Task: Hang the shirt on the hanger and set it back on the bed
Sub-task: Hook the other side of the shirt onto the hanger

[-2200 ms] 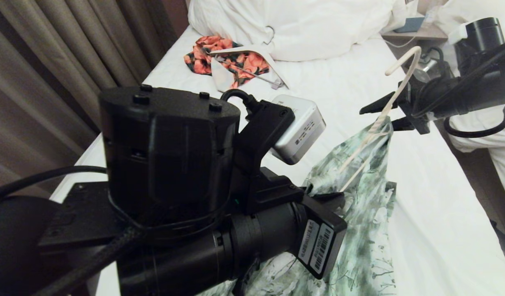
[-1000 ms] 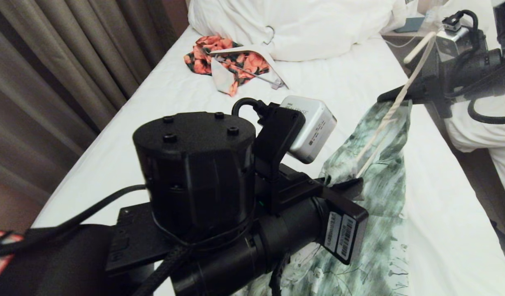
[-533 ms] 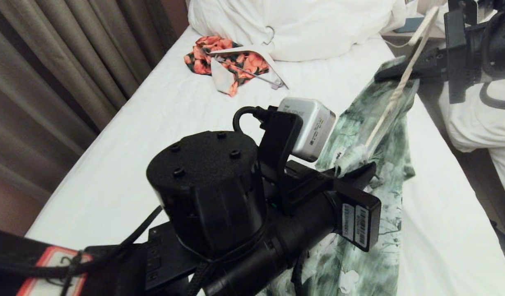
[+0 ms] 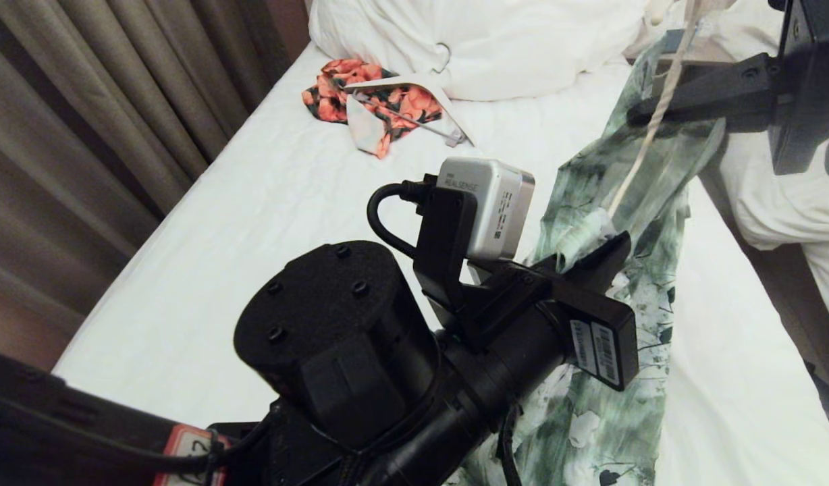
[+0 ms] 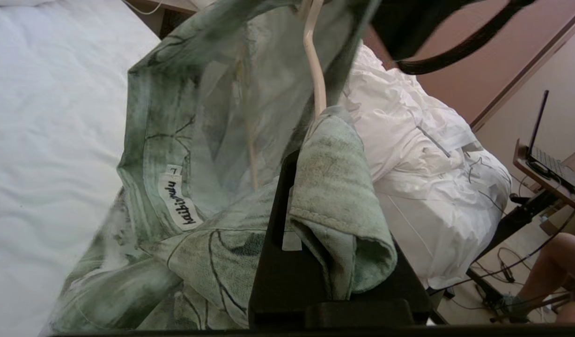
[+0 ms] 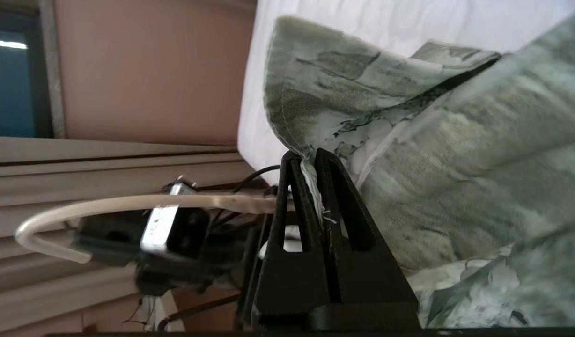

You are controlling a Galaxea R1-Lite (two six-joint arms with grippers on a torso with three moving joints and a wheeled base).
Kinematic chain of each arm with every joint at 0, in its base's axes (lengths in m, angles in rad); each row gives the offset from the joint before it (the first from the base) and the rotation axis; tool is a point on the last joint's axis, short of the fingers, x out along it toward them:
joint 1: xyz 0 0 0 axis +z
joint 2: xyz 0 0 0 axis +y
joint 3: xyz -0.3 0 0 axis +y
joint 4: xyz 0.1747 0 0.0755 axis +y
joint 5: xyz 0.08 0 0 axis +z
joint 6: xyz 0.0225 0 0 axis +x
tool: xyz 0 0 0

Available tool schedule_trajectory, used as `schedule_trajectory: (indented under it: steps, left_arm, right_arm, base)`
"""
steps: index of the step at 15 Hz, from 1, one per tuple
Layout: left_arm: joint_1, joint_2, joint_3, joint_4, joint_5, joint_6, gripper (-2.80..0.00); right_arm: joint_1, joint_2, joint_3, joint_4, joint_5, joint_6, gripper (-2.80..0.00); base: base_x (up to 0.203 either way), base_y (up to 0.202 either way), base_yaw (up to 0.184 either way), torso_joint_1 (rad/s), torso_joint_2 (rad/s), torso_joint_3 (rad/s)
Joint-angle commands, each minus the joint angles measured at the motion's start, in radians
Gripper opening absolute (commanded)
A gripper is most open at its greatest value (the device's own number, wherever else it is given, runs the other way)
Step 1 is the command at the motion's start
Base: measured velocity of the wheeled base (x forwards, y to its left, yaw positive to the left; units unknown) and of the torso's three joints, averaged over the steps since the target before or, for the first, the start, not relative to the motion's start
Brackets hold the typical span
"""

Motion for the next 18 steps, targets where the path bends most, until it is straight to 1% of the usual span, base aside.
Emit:
schedule_trajectory:
  steps: [1,2,6,8,9,11,12,16,18]
  left_arm:
    - [0.0,0.007,0.0,-0.023,0.002,-0.001,-2.8]
    - [0.0,0.009,0.0,-0.035,0.002,-0.001,-2.8]
    - [0.006,0.004,-0.006,-0.054,0.003,-0.003,-2.8]
    - [0.014,0.005,-0.006,-0.124,0.003,0.002,-2.8]
    - [0.02,-0.002,-0.006,-0.137,0.003,0.005,-2.8]
    - [0.023,-0.011,-0.006,-0.138,0.003,0.007,-2.8]
    - [0.023,-0.011,-0.006,-0.138,0.003,0.007,-2.8]
    - [0.055,-0.007,-0.02,-0.136,0.003,0.005,-2.8]
    - [0.057,-0.011,-0.021,-0.137,0.003,0.005,-2.8]
  right_arm:
    - [0.016,-0.041,0.015,0.003,0.003,0.013,-2.8]
    - [0.02,-0.051,0.016,0.002,0.001,0.034,-2.8]
    - [0.023,-0.06,0.024,0.005,0.001,0.042,-2.8]
    - [0.019,-0.063,0.027,0.008,-0.004,0.042,-2.8]
    - [0.012,-0.067,0.037,0.009,-0.004,0.042,-2.8]
    - [-0.01,-0.081,0.069,0.008,-0.014,0.04,-2.8]
    - [-0.017,-0.085,0.076,0.008,-0.032,0.04,-2.8]
    - [-0.022,-0.114,0.071,0.006,-0.058,0.04,-2.8]
    - [-0.014,-0.118,0.083,0.011,-0.057,0.039,-2.8]
  base:
    - [0.0,0.0,0.0,0.0,0.0,0.0]
    - [0.0,0.0,0.0,0.0,0.0,0.0]
    - [0.0,0.0,0.0,0.0,0.0,0.0]
    - [0.0,0.0,0.0,0.0,0.0,0.0]
    - [0.0,0.0,0.0,0.0,0.0,0.0]
    - [0.0,0.0,0.0,0.0,0.0,0.0]
    - [0.0,0.0,0.0,0.0,0.0,0.0]
    - [0.0,0.0,0.0,0.0,0.0,0.0]
    - [0.0,0.0,0.0,0.0,0.0,0.0]
